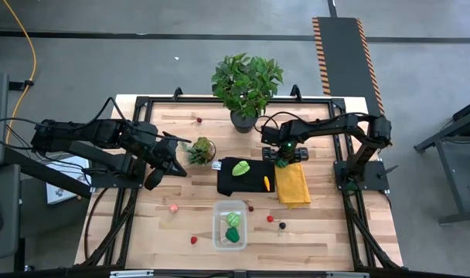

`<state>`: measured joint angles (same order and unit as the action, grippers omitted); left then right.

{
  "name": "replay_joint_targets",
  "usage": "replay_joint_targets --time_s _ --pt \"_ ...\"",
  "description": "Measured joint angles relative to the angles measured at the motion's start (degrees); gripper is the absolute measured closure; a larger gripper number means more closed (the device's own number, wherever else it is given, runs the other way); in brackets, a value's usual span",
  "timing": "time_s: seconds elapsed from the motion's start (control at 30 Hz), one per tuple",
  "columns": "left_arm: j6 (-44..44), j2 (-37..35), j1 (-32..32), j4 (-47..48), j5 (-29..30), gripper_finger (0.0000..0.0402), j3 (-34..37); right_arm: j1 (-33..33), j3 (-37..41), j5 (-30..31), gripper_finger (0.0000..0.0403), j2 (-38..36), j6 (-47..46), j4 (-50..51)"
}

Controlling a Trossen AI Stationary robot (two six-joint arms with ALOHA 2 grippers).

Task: Pick and placing Produce into tupperware
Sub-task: Put the watermelon into the bin

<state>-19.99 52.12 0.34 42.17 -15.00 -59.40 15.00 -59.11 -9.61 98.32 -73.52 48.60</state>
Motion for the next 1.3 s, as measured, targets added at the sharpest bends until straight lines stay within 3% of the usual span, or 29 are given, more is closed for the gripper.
replay_joint_targets --time_s 0.7,1.3 --pt "0.07 0.0 0.02 -0.11 0.02 0.0401 0.0 -1.7 -0.07 -1.88 0.0121 -7.26 0.27 1.66" --pt "-4.94 -0.01 0.02 -3.11 4.72 0.0401 0.0 -11.33 -0.07 -3.06 0.0121 -18.6 3.24 -5.53"
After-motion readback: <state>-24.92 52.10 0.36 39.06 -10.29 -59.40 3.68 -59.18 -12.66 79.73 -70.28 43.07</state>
